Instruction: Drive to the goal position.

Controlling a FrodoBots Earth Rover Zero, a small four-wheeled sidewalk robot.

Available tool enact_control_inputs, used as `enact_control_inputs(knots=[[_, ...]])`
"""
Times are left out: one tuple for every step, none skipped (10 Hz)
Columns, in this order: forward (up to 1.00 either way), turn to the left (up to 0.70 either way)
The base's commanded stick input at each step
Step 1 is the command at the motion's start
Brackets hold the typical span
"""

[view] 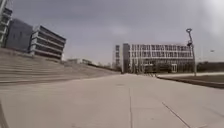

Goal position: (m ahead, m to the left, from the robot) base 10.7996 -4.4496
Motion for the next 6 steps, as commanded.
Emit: enact_control_inputs(knots=[[0.70, 0.00], [0.70, 0.00], [0.70, 0.00], [0.70, 0.00], [0.70, 0.00], [0.70, 0.00]])
